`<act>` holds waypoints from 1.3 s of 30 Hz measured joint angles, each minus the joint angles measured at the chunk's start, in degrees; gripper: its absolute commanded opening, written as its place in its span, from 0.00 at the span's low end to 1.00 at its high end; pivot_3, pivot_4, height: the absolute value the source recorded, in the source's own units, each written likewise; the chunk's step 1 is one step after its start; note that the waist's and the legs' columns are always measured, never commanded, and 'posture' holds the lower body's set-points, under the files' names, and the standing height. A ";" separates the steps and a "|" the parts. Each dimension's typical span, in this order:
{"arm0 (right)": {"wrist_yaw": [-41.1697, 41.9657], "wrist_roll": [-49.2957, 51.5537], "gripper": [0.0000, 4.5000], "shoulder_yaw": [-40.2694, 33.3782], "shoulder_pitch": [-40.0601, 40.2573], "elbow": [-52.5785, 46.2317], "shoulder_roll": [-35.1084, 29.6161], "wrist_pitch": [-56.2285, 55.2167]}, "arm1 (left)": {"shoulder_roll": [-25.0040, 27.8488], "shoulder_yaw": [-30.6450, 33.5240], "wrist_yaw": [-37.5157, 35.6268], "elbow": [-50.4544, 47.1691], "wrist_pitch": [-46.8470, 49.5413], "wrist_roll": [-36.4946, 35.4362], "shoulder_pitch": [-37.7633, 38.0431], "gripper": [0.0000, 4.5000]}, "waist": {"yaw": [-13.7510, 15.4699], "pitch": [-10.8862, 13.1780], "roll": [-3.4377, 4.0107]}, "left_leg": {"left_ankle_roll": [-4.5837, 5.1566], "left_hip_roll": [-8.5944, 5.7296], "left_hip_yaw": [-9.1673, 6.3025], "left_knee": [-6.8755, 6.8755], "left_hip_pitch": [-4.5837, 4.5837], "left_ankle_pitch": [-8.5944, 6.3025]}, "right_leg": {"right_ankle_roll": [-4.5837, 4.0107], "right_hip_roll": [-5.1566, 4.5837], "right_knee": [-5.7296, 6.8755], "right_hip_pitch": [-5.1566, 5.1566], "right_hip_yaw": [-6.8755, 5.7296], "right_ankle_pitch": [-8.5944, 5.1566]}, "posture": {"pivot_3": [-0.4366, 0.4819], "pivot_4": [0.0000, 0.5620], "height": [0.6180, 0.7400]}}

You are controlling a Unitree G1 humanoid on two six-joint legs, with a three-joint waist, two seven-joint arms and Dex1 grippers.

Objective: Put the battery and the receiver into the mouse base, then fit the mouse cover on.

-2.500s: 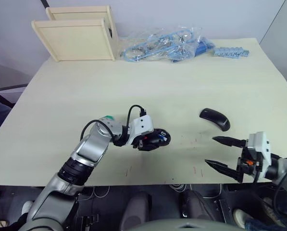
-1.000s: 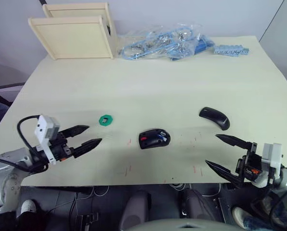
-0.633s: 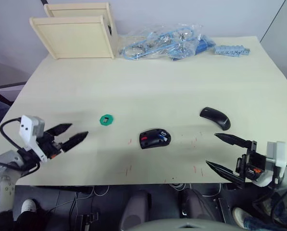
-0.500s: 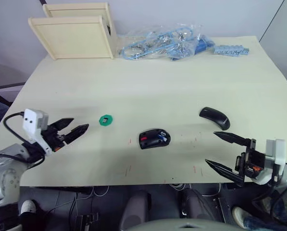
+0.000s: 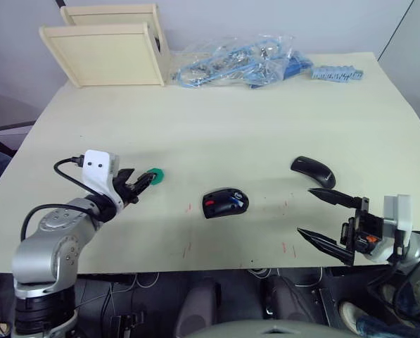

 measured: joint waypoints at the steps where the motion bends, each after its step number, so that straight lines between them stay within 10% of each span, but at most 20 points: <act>1: 0.04 0.20 1.00 -0.02 -0.28 0.09 -0.10 0.10 | -0.56 -0.32 1.35 -0.25 1.13 0.07 -0.33 0.63 | 0.00 0.00 0.00 | 0.00 -0.01 0.00 0.00 0.00 0.00 | 0.00 0.01 0.00 0.00 0.00 0.00 | 0.48 0.27 1.00; 39: -1.45 1.57 1.00 -0.05 -0.81 0.28 -1.15 2.60 | -3.79 -5.41 7.03 4.66 7.16 5.82 -6.64 0.63 | 0.09 0.00 -0.02 | 0.00 -0.05 0.01 0.01 -0.02 0.00 | 0.00 -0.01 -0.01 0.00 0.00 0.00 | 0.48 0.27 1.00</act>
